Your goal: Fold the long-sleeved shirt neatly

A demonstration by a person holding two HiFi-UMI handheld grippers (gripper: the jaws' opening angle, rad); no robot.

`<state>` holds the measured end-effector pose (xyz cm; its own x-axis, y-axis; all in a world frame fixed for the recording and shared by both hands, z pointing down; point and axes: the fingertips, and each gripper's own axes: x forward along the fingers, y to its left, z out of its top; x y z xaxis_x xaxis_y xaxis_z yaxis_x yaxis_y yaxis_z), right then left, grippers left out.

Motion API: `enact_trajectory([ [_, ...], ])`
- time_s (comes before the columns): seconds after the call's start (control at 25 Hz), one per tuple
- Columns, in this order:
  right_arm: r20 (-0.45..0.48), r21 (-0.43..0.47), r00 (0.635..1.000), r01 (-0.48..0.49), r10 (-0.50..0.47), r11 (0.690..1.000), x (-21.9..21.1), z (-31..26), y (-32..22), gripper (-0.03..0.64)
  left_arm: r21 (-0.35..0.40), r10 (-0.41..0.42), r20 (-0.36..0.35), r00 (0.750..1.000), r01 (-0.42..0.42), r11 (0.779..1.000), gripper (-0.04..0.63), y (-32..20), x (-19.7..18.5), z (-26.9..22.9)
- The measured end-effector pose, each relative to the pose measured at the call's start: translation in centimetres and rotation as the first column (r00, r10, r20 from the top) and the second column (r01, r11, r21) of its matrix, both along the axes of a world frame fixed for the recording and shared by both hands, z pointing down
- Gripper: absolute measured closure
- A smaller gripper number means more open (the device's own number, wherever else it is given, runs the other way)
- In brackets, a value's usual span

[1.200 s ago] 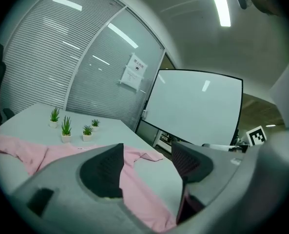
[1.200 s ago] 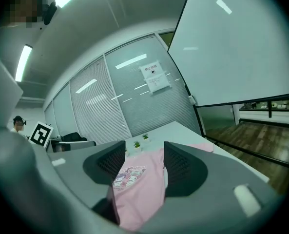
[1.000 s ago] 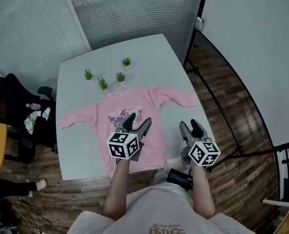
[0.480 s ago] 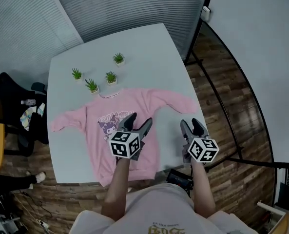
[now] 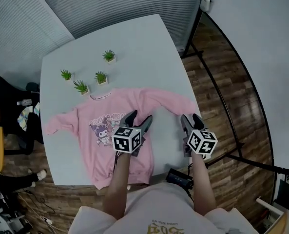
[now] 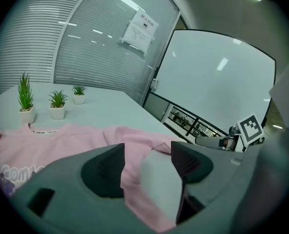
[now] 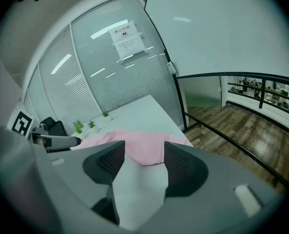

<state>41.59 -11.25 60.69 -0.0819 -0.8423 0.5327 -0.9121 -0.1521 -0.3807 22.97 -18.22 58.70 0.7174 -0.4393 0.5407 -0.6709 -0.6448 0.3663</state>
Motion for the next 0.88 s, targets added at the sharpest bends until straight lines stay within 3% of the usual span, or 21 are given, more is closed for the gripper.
enact_trajectory([
  [0.28, -0.029, -0.07, 0.999, -0.044, 0.042, 0.997, 2.8, 2.9, -0.5, 0.35, -0.02, 0.015, 0.039, 0.999, -0.014, 1.0, 0.298, -0.7, 1.5, 2.7],
  [0.64, -0.1, -0.171, 0.995, -0.028, 0.011, 0.985, 3.3, 5.7, -1.1, 0.351, -0.057, 0.04, 0.094, 0.995, -0.035, 0.998, 0.298, -0.7, 2.4, 5.1],
  [0.88, -0.177, -0.237, 0.984, -0.026, -0.017, 0.971, 3.5, 6.7, -1.2, 0.409, -0.074, 0.054, 0.111, 0.992, -0.046, 0.996, 0.298, -0.1, 2.4, 5.7],
])
